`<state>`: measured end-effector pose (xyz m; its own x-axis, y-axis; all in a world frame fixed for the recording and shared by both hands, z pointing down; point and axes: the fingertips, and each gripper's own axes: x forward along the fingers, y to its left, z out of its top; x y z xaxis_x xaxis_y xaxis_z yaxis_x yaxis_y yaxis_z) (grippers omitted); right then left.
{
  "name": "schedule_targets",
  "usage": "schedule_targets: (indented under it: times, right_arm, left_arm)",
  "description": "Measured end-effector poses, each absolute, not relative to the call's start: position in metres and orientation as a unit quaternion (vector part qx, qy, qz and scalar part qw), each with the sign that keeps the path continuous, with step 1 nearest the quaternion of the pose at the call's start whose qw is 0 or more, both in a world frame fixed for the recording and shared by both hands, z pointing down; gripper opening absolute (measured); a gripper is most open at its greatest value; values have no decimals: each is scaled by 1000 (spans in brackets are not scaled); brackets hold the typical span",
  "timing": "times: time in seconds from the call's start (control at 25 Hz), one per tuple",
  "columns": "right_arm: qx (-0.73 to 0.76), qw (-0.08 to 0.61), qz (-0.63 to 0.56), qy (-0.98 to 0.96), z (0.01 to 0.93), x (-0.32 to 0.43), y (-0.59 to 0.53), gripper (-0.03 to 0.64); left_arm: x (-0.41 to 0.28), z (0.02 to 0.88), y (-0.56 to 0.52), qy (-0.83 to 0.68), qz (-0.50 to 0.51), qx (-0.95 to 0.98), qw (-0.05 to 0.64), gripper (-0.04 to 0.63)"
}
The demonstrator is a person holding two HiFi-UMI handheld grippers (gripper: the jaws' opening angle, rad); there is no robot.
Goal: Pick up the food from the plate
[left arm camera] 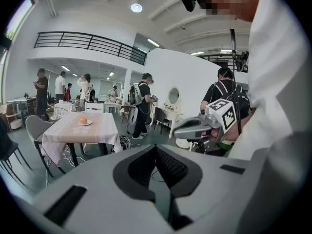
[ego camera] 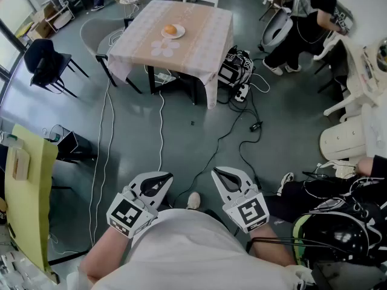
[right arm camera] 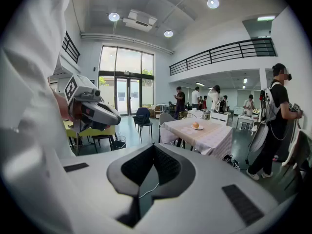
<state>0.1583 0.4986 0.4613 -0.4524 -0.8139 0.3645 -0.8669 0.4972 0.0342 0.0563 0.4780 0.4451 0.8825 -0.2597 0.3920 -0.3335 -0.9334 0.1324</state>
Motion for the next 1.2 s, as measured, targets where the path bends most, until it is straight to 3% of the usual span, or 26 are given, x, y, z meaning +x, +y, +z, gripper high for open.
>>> schedule_targets:
  times: [0.6,1.08,1.2]
  right_arm:
    - [521,193,106,-825,481,136,365,11]
    - [531,212,84,-816,459,73,160,16]
    - [526,214,93,-818,465,77,120,96]
  left_arm:
    - [27,449,325,-130,156,973,110,8]
    - [-90,429,146,-142,147,974,103,9]
    - [-101,426,117,-182,124,969,114,31]
